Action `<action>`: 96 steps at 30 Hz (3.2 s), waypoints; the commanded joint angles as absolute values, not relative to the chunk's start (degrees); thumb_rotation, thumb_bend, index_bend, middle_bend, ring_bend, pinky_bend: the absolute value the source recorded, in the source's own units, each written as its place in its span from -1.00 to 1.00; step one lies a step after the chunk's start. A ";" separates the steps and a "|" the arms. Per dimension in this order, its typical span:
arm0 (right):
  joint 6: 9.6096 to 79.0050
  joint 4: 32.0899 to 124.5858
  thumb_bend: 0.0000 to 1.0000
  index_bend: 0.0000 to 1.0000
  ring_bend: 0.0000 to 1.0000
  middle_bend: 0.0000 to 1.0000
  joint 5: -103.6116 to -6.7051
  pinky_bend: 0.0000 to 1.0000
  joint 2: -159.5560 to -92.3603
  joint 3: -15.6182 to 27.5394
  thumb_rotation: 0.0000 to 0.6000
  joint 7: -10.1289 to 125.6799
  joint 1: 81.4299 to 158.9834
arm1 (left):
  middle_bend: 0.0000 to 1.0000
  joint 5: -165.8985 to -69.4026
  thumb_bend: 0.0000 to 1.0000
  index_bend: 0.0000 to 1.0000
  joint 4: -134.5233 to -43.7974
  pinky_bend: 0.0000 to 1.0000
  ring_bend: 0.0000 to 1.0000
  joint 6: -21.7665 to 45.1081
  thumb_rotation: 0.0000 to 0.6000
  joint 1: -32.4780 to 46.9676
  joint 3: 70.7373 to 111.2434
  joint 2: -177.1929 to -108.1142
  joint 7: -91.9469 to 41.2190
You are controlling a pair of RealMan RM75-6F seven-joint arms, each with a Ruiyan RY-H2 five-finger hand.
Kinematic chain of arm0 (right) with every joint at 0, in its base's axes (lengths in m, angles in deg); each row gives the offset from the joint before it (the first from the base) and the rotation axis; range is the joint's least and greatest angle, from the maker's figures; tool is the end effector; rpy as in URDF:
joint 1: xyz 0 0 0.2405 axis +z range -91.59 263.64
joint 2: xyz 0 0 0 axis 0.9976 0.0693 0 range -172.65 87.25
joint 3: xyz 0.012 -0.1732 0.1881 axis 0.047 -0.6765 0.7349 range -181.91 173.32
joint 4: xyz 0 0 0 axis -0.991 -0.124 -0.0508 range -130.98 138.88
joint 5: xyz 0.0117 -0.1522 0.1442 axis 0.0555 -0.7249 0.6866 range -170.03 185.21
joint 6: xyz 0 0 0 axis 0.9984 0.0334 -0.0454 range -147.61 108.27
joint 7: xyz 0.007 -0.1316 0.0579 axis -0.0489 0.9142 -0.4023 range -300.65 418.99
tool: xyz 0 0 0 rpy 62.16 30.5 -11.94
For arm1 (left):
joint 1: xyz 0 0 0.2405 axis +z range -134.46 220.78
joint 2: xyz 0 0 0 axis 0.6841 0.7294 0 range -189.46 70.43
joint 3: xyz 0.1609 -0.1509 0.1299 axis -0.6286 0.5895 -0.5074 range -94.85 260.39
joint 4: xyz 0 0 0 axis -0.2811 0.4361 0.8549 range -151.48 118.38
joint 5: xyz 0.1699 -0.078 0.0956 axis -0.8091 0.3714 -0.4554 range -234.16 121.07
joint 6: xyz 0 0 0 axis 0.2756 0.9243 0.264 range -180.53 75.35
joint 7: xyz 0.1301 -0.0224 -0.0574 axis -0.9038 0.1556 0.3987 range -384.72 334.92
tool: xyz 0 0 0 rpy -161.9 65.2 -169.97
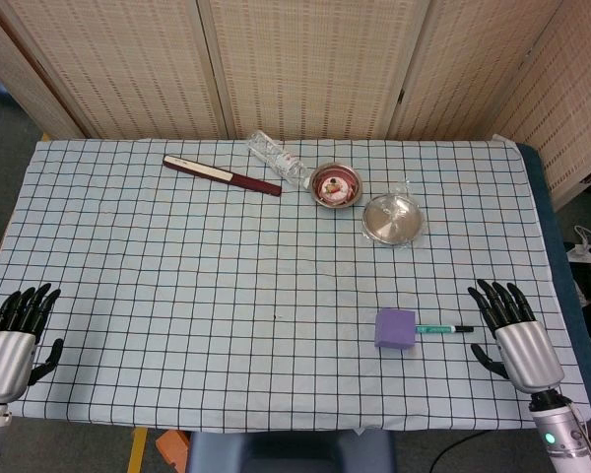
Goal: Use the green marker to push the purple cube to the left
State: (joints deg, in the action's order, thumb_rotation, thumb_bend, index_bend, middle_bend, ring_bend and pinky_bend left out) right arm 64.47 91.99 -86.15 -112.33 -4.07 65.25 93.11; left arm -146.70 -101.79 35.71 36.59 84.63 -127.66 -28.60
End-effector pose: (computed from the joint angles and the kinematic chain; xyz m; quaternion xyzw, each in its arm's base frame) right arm -0.2963 -0.1817 0.1188 0.6681 -0.3338 0.3808 0.5453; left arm -0.3120 0.1876 0.1485 -0.6320 -0.3154 -0.3873 0.5926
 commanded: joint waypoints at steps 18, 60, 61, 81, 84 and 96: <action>47.80 93.96 -0.61 -0.74 -1.00 -0.65 -76.63 -1.00 -116.02 -2.80 1.00 79.88 100.06 | -1.00 -147.47 -0.06 -1.00 -101.57 -0.88 -1.00 33.61 1.00 35.49 84.23 -127.02 -24.66; 41.00 85.68 -0.43 -0.02 -0.71 -0.19 -64.85 -0.99 -125.49 -3.54 1.00 89.44 104.65 | -1.00 -147.10 -0.06 -1.00 -99.72 -0.87 -1.00 31.98 1.00 34.26 84.05 -126.85 -20.77; 41.24 85.73 -0.42 0.00 -0.70 -0.18 -64.88 -0.97 -125.52 -3.60 1.00 89.56 104.59 | -1.00 -147.03 -0.06 -1.00 -99.77 -0.87 -1.00 31.95 1.00 34.27 84.05 -126.82 -20.77; 42.88 86.55 -0.33 0.38 -0.12 0.32 -64.01 -0.57 -125.61 -5.74 1.00 93.70 103.78 | -1.00 -146.00 -0.06 -1.00 -99.93 -0.88 -1.00 32.43 1.00 34.52 84.49 -126.91 -22.30; 42.86 86.40 -0.29 0.48 -0.04 0.40 -63.60 -0.47 -125.74 -5.91 1.00 94.23 103.68 | -1.00 -145.80 -0.06 -1.00 -100.09 -0.88 -1.00 32.41 1.00 34.59 84.51 -126.85 -22.63; 49.16 86.79 -0.10 0.85 0.19 0.69 -68.41 -0.24 -124.27 -4.73 1.00 87.45 102.13 | -1.00 -145.35 -0.06 -1.00 -100.52 -0.87 -1.00 32.38 1.00 34.74 84.63 -126.71 -23.03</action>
